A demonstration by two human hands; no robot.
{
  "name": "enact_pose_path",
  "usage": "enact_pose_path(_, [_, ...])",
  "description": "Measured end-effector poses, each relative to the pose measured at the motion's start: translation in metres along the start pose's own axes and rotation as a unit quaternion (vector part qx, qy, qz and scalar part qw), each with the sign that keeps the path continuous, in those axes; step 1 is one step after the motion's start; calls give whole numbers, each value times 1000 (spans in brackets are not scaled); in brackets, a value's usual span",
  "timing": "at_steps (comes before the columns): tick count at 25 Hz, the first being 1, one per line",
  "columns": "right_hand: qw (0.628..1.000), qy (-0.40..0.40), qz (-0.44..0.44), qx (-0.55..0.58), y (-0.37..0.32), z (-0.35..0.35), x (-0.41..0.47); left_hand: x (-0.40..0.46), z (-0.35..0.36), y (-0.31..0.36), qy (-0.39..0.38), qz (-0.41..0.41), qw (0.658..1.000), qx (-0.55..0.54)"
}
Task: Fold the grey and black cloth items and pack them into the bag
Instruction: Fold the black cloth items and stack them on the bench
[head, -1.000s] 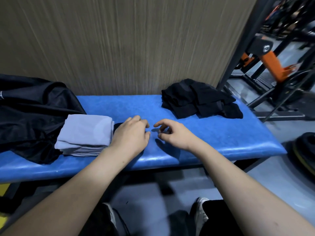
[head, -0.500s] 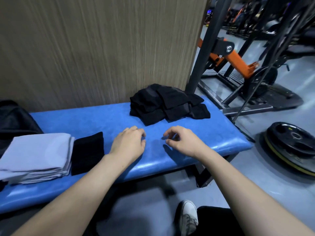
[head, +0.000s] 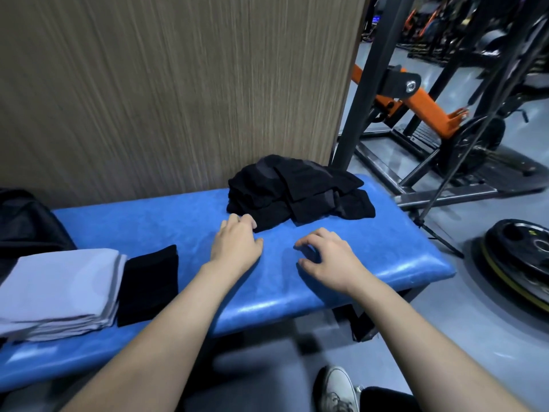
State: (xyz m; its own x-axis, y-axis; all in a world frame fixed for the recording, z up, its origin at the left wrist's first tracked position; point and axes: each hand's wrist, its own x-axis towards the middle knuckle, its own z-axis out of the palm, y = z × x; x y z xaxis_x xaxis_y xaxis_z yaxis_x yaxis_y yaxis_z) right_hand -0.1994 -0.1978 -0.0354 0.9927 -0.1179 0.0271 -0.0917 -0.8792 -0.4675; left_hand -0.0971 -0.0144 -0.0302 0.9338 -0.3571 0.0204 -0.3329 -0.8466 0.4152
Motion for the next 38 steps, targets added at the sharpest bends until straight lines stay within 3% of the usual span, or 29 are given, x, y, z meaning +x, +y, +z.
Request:
enact_pose_path(5, [999, -17, -28, -5, -15, 12, 23, 11, 2, 8, 11, -36, 987, -155])
enact_pose_path(9, [997, -31, -50, -40, -27, 20, 29, 9, 7, 23, 31, 80, 964, -253])
enact_pose_path(14, [997, -23, -52, -51, -32, 22, 25, 9, 20, 52, -8, 164, 949, -270])
enact_pose_path(18, [974, -94, -75, -192, -24, 28, 15, 4, 33, 81, -67, 188, 948, -247])
enact_pose_path(20, [981, -57, -64, -176, -16, 29, 10, 1, 36, 88, -103, 203, 952, -205])
enact_pose_path(22, [985, -74, -43, -148, -15, 25, 6, -5, 31, 90, -135, 213, 950, -185])
enact_pose_path(25, [987, -82, -34, -131, -22, 22, 6, -14, 13, 86, -149, 208, 908, -332])
enact_pose_path(27, [993, -48, -34, -102, -31, 20, 11, -16, -4, 74, -97, 204, 880, -417])
enact_pose_path(29, [996, 0, -48, -72, -34, 22, 16, -9, -13, 55, 18, 166, 906, -389])
enact_pose_path(31, [996, 38, -51, -63, -37, 23, 20, 3, -12, 31, 109, 56, 957, -262])
enact_pose_path(34, [995, 71, -32, -64, -43, 26, 21, 11, -14, 0, 34, -116, 977, -173])
enact_pose_path(38, [993, 81, -18, -83, -46, 29, 25, 17, -17, -4, -21, -157, 940, -301])
